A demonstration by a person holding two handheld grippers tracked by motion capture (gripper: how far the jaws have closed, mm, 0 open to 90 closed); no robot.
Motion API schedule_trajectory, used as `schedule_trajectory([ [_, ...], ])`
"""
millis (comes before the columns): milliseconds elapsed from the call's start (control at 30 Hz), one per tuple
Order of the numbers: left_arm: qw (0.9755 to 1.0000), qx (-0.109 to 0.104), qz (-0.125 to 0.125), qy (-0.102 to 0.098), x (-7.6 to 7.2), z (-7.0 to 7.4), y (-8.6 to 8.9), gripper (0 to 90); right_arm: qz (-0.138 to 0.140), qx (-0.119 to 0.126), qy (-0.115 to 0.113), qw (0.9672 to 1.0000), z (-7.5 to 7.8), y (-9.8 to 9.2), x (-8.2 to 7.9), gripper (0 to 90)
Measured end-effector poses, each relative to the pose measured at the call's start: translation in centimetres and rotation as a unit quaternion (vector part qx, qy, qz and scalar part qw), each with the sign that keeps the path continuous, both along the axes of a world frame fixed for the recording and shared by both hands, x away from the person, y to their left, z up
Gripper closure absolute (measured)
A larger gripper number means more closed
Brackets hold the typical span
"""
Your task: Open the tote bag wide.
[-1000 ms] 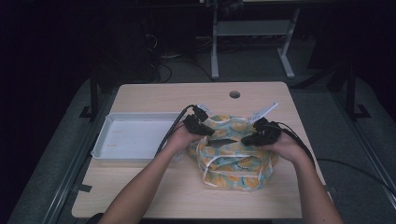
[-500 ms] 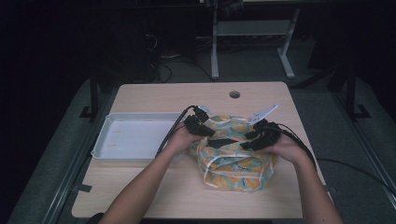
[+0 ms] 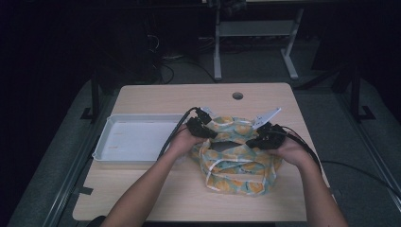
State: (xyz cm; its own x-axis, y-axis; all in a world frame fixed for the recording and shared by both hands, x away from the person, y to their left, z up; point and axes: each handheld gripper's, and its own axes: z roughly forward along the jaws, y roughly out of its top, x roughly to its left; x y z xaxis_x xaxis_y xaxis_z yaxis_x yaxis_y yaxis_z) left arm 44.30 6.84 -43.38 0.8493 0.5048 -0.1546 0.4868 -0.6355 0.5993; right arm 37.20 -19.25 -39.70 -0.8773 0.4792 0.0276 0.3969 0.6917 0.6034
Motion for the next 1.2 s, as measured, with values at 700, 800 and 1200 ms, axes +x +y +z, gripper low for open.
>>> schedule_trajectory([
  [700, 0.9999, 0.015, 0.005, -0.003, -0.3, -0.5, -0.1, 89.2, 0.010, -0.016, 0.006, 0.9998, -1.5, -2.4, -5.9, 89.7],
  [800, 0.9998, 0.018, 0.003, -0.004, -0.3, -0.7, -0.2, 89.2, 0.009, -0.027, 0.011, 0.9995, -2.6, -2.3, -6.1, 89.6],
  [1200, 0.9994, 0.034, -0.002, -0.008, -0.6, -1.3, -0.8, 88.2, 0.021, -0.058, 0.038, 0.9974, -5.4, -1.3, -5.7, 89.6],
])
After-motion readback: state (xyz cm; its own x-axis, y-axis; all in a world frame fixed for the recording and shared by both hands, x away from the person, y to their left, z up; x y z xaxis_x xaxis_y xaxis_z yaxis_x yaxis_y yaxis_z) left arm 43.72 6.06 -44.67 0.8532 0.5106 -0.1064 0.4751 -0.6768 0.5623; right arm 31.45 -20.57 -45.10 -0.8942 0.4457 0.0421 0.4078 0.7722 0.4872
